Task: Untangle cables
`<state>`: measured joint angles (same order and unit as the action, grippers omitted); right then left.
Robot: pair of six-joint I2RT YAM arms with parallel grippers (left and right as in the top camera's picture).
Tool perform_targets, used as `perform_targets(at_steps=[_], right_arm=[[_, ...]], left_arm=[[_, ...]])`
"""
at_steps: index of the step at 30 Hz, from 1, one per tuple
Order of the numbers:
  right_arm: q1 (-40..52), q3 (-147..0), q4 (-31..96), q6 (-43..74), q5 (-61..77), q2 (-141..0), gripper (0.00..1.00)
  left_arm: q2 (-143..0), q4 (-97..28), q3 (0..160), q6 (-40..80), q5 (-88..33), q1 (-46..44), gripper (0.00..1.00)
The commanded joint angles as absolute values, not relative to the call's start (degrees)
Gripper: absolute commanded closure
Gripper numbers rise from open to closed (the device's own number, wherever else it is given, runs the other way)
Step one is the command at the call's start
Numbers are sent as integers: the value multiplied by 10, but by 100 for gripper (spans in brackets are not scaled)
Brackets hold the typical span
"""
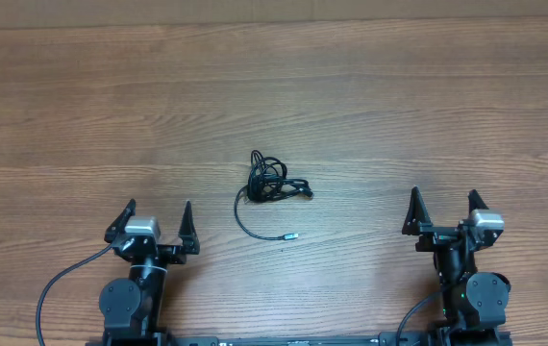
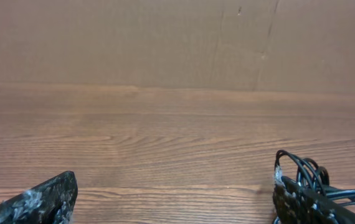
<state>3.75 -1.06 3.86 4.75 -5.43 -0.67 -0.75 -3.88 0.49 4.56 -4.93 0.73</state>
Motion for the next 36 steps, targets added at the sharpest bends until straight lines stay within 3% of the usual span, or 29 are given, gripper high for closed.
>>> perform_targets(at_steps=[1, 11, 17, 25, 36], right_arm=[[34, -5, 36, 81, -42, -2, 0], [34, -51, 140, 81, -46, -4, 0], [34, -101, 200, 81, -46, -49, 0], [34, -184, 232, 81, -46, -168, 0], [34, -370, 363, 81, -43, -387, 0]], left_arm=[[-3, -40, 3, 69, -61, 3, 0], [-44, -77, 41, 69, -73, 3, 0], [-182, -93, 126, 57, -69, 3, 0], [-359, -121, 248, 58, -72, 3, 0], [-562, -274, 478, 58, -118, 3, 0]])
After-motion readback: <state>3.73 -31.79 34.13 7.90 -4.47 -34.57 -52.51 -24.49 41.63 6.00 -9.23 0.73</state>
